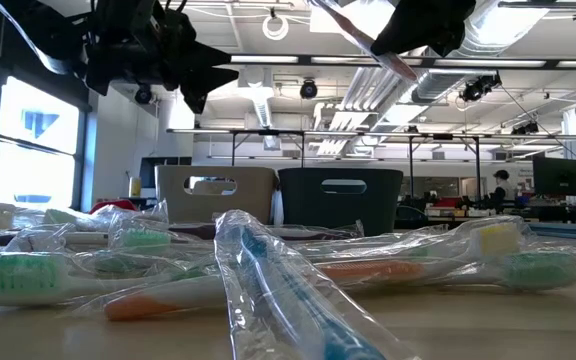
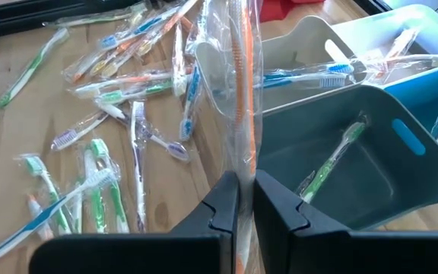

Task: Pick & Place Toothbrushes
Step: Put the orange toothbrush into the transparent bin

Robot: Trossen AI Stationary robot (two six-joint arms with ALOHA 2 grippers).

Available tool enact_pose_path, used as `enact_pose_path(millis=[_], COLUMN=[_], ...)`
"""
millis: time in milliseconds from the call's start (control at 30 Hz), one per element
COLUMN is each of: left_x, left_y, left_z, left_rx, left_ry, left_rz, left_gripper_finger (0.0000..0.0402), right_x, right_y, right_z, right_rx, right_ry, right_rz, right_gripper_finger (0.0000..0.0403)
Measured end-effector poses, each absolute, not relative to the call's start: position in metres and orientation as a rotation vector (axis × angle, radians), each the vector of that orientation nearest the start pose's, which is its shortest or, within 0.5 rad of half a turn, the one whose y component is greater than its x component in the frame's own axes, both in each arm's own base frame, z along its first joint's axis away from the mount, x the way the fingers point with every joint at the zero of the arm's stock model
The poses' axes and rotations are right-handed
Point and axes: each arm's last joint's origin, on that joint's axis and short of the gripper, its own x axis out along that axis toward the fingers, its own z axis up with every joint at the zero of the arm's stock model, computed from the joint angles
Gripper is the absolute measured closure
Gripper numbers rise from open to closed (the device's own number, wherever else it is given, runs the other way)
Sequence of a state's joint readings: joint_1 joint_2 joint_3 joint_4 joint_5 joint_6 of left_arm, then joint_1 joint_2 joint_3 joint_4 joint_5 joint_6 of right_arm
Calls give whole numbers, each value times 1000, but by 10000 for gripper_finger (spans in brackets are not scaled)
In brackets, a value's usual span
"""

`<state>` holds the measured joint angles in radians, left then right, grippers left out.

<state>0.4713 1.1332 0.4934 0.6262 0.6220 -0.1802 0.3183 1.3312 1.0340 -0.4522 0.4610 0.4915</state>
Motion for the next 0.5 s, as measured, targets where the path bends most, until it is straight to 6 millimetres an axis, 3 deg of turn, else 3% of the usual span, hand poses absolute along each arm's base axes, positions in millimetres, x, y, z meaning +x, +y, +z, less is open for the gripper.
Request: enact_pose_path(millis=[500], left_x=[214], left_y=[90], left_z=[244], left_rx=[-165], left_ry=[20], left_rz=[-149], left_gripper_finger=[241], right_x=[268], right_y=[74], right_z=[282], right_rx=[146], right_ry=[653], right_rz=[-268], right_gripper_finger=[384])
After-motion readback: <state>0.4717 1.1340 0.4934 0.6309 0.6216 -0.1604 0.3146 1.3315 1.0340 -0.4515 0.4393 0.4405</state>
